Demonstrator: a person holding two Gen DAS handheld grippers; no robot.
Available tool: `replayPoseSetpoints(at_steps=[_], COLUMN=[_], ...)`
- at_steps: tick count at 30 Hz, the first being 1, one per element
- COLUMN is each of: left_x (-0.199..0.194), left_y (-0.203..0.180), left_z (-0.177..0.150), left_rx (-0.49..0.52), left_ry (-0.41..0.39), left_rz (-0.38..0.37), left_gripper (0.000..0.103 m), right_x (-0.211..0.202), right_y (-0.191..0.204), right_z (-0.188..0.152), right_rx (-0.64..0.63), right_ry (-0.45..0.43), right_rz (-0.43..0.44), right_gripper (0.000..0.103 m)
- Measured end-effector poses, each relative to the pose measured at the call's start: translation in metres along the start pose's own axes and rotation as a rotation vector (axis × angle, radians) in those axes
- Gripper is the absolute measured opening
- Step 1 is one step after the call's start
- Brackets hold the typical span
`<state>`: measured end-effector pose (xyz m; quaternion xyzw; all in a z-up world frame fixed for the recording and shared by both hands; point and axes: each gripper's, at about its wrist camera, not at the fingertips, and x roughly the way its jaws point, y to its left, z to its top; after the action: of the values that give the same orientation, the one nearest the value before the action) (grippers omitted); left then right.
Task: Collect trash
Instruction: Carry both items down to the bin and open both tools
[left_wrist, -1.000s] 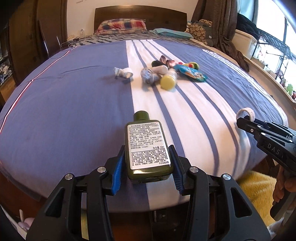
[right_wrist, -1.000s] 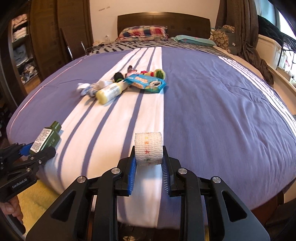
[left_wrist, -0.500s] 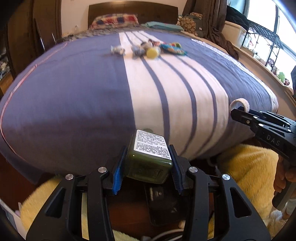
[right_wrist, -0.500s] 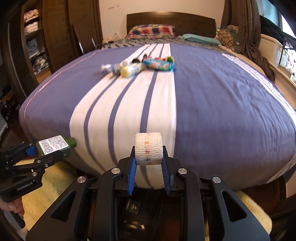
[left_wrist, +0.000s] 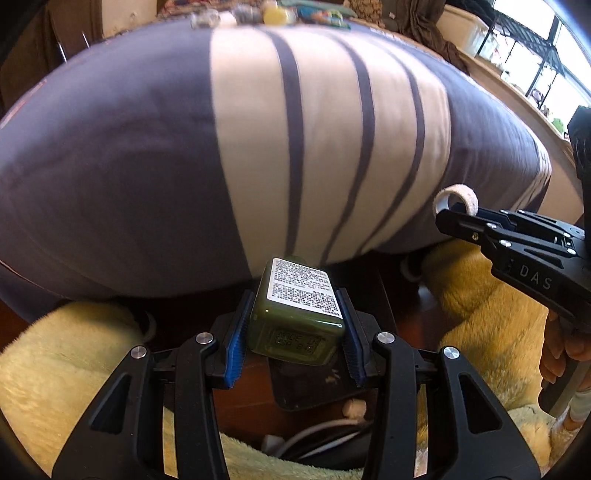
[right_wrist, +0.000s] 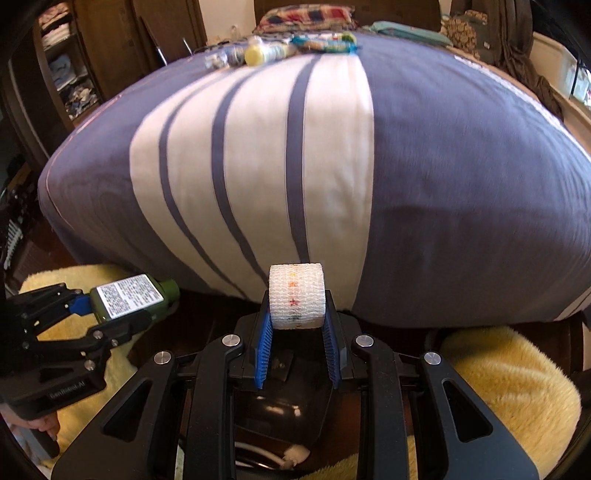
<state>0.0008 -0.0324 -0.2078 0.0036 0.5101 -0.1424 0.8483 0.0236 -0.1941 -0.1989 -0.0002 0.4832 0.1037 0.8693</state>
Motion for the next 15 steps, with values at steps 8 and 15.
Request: replayPoseSetpoints(at_steps=[8,15], left_x=[0.040,0.065], left_y=[-0.003,-0.005], left_z=[-0.011,-0.017], left_rx=[-0.019,-0.022], left_ry=[0.111,0.181], left_rz=[-0.052,-0.088], left_gripper=[0.042,0.042], right_x=[0.028,0.056], right_y=[-0.006,-0.007], right_z=[-0.013,-0.021], right_rx=[0.044,0.063], right_ry=[0.103,0.200], right_rz=[0.052,0.090], right_gripper=[0.026,0.026])
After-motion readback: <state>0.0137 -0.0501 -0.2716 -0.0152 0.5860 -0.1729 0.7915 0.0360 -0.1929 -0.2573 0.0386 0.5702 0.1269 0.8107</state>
